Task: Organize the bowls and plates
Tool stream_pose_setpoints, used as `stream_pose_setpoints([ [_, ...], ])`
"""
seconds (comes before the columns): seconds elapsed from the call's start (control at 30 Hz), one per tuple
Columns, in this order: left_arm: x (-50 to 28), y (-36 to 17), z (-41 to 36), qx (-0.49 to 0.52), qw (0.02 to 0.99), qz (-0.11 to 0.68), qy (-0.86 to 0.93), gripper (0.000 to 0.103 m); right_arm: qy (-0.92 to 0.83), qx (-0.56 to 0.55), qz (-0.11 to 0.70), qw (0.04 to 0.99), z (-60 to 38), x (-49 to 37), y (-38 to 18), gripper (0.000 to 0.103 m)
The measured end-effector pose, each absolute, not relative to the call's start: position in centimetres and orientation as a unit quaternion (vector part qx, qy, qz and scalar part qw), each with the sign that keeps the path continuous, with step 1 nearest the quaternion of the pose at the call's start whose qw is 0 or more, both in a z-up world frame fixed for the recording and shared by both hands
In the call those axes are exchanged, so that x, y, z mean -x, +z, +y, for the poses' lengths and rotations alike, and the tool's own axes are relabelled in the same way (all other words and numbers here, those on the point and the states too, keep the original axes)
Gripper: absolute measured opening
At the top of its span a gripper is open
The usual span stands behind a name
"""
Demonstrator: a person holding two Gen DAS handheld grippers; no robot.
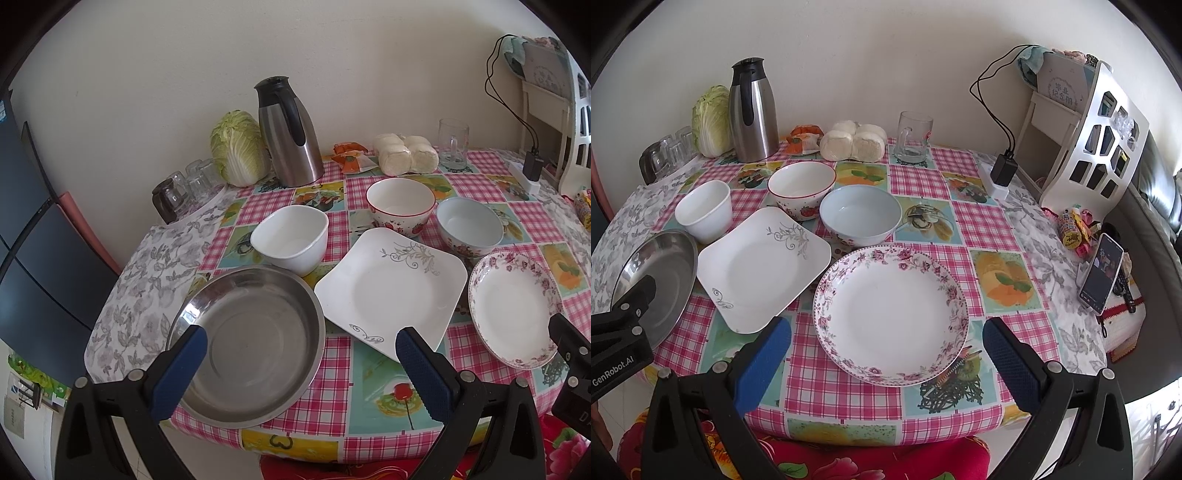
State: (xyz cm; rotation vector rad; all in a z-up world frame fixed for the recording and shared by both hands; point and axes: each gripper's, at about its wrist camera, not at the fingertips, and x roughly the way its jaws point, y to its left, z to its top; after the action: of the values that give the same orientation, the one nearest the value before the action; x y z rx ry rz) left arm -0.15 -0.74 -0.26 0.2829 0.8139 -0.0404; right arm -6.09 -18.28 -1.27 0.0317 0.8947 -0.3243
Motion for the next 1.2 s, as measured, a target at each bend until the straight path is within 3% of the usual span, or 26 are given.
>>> stream_pose_setpoints([
  [0.7, -2.0, -0.3, 2.5, -0.062, 0.911, 0.405, -0.050, 0.103, -0.124, -0.022, 0.423, 0.897, -18.5, 4.2, -0.2, 0.103],
  [1.2, -6.7, -0.7, 16.6, 0.029, 0.916, 0.400, 0.013, 0.103, 0.051, -0.074, 0.397, 0.913, -10.8, -3.7, 0.2, 0.103],
])
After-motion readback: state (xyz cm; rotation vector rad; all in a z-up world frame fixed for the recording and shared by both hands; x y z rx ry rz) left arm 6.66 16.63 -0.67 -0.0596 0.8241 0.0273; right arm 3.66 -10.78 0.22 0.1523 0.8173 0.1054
